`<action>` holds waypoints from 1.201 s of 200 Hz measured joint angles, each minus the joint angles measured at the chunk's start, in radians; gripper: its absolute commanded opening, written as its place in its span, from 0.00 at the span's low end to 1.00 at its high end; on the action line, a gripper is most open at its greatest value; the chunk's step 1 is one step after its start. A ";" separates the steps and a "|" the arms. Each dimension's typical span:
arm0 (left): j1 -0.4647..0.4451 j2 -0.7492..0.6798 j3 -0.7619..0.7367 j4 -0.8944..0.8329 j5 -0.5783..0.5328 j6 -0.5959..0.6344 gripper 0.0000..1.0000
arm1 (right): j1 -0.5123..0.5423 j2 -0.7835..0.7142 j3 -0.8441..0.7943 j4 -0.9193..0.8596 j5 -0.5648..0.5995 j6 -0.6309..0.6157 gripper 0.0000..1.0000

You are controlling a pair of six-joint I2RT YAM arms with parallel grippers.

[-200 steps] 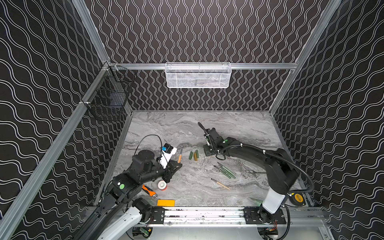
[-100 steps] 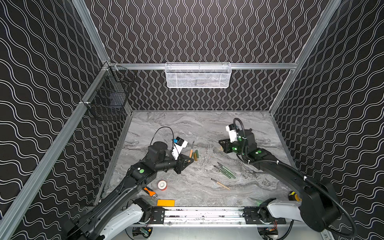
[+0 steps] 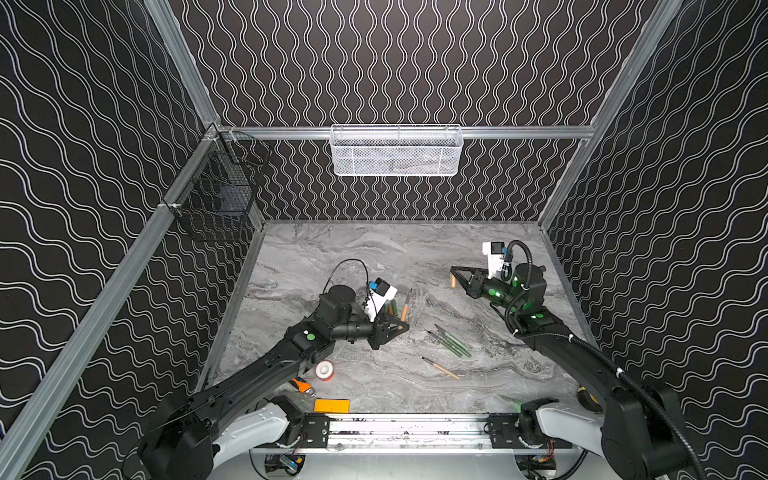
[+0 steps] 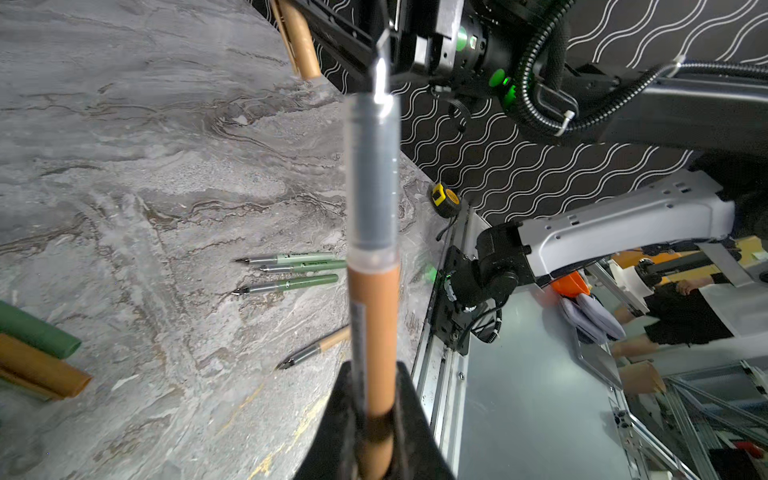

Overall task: Insert the pens into the pen caps
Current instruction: 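Lift the tan cap with the right gripper toward the pen in the left gripper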

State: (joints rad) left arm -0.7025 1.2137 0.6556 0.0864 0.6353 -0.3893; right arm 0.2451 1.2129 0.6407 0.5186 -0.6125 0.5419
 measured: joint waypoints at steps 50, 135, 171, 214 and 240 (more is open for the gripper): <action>-0.012 0.053 -0.002 0.009 -0.014 -0.006 0.00 | 0.047 0.045 -0.008 0.263 -0.130 0.143 0.13; -0.012 0.124 -0.003 0.112 0.107 -0.079 0.00 | 0.181 0.056 0.020 0.298 -0.093 0.127 0.14; -0.012 0.125 -0.010 0.138 0.134 -0.091 0.00 | 0.232 0.069 0.035 0.325 -0.089 0.121 0.14; -0.013 0.125 -0.010 0.144 0.142 -0.091 0.00 | 0.245 0.074 0.038 0.356 -0.084 0.132 0.14; -0.014 0.122 -0.010 0.143 0.141 -0.090 0.00 | 0.252 0.067 0.038 0.370 -0.079 0.147 0.14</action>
State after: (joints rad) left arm -0.7162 1.3357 0.6460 0.2298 0.7765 -0.4797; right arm 0.4973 1.2800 0.6785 0.8883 -0.6914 0.6888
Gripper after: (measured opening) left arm 0.135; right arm 0.144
